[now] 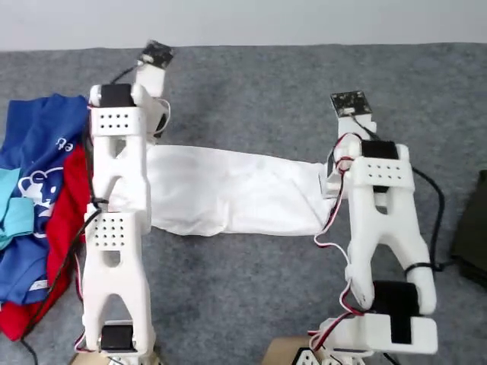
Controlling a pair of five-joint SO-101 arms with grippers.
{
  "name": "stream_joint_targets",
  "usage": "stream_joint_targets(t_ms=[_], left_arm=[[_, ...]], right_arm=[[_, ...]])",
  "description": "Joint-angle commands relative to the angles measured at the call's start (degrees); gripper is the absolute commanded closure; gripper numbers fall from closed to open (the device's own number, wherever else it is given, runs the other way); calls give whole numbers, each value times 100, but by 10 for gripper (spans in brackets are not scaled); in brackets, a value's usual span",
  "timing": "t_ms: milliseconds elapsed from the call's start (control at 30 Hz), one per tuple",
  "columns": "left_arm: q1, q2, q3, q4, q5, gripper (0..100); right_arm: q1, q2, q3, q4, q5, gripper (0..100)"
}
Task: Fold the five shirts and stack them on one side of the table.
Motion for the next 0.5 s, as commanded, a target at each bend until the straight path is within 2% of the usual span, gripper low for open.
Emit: stream_joint_targets(t_ms=[0,167,267,467], left_arm=[[-176,-554,-163,220,396,997],[-193,-1486,1200,220,440,997],[-273,-2154,2062,211,440,997],[-466,-2690,3011,62,404,997]], right_arm=[[-84,92,-598,391,-431,883],[-505,418,-897,998,-853,872],[-699,514,-897,1165,-1011,805],[-725,549,-897,822,-1055,789]])
